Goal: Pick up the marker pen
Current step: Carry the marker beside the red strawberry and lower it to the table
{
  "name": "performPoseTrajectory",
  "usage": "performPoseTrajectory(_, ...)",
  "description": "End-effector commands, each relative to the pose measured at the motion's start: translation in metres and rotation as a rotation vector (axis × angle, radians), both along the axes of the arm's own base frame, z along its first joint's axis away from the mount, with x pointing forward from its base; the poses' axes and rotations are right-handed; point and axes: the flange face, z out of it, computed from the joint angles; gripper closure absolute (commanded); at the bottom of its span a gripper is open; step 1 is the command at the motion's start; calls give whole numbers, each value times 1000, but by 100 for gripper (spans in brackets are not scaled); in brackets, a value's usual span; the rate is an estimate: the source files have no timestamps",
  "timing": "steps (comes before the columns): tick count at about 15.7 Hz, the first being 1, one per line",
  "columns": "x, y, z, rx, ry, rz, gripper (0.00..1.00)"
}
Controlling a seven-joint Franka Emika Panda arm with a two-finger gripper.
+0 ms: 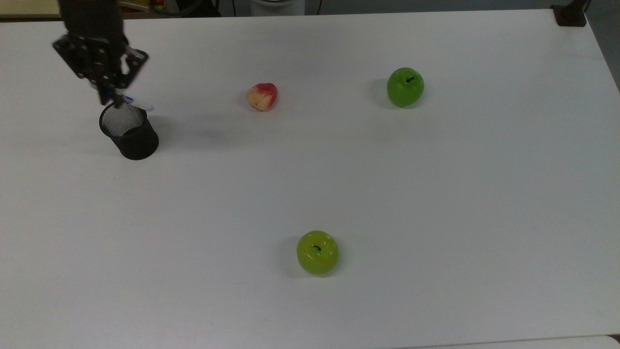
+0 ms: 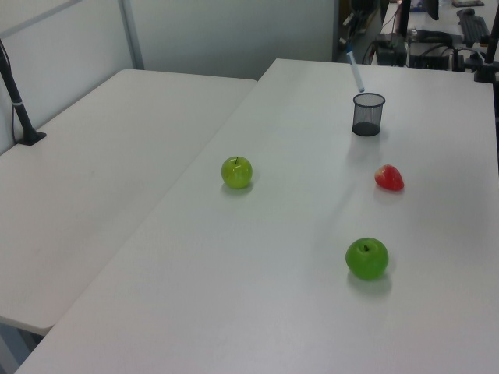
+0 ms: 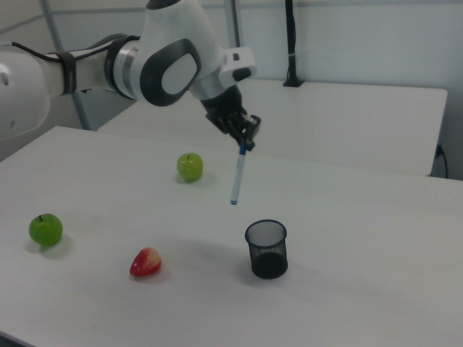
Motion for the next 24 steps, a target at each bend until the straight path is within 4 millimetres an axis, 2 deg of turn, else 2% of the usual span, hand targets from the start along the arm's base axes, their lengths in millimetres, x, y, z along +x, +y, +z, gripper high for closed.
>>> performPoseTrajectory(1,6,59,-16,41,57,47,100)
performPoseTrajectory(5,12,122,-41,81,128,46,100)
performPoseTrajectory(9,5,178,-72,96,275,102,100)
performPoseTrajectory(18,-7,250,-140,131,486,183,100)
performPoseTrajectory(21,-6,263,-168,124,527,199,100)
performPoseTrajectory(24,-6,265,-175,121,536,205,100)
